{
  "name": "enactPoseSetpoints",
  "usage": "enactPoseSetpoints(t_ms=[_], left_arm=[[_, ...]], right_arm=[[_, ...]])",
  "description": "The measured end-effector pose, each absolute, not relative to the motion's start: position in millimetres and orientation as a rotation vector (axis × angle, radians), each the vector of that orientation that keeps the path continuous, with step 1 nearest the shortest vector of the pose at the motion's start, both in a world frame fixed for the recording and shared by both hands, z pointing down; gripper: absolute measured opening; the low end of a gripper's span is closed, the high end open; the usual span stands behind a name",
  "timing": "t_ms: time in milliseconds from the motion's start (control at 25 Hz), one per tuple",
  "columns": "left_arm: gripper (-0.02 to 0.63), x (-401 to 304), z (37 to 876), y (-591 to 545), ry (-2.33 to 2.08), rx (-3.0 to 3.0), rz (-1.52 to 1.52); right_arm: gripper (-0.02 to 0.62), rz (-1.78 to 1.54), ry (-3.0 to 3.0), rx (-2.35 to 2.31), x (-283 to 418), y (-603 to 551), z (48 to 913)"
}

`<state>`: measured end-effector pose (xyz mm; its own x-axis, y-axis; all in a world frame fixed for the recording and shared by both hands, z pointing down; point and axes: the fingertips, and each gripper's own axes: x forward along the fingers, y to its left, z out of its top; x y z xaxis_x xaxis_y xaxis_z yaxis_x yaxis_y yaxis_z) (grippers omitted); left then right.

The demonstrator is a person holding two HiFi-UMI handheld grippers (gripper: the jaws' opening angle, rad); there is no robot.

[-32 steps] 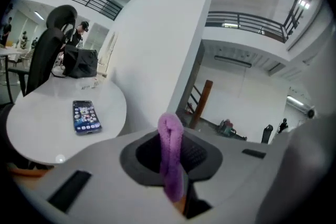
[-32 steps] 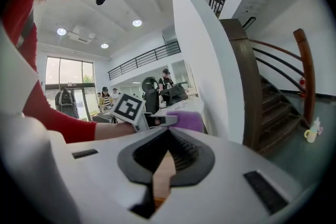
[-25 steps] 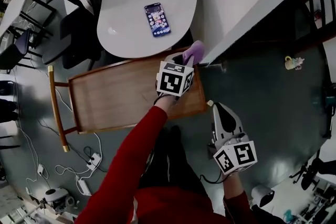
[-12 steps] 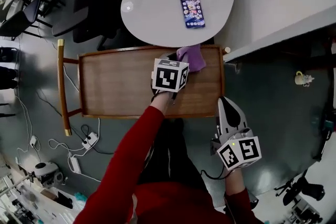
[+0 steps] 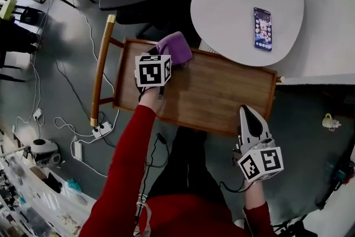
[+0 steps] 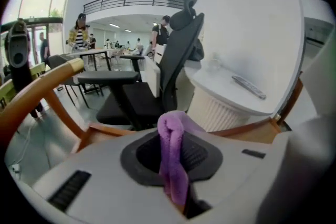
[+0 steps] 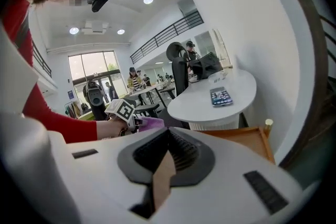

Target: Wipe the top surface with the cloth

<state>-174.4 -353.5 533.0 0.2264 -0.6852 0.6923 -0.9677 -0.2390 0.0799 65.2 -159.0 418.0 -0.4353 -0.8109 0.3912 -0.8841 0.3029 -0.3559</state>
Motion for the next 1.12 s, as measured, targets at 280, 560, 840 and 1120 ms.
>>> enactPoseSetpoints(t_ms=[280, 560, 840, 1120], left_arm=[[0.052, -282, 532, -368, -1.767, 1.818, 0.823], [0.054, -314, 528, -364, -1.894, 1.749, 0.959], [0.052, -321, 525, -360, -2.011, 1.73, 1.112], [0.052, -305, 464, -315, -2.133, 1.839, 0.98]], right_arm=[[0.012, 0.814, -2.435, 1.498, 44, -174, 428], [0.012, 0.823, -2.427, 1.476, 39, -181, 431], [0.012, 0.827, -2.446, 1.471, 35, -188, 434], [0.012, 0.8, -2.456, 1.531, 39, -177, 414]])
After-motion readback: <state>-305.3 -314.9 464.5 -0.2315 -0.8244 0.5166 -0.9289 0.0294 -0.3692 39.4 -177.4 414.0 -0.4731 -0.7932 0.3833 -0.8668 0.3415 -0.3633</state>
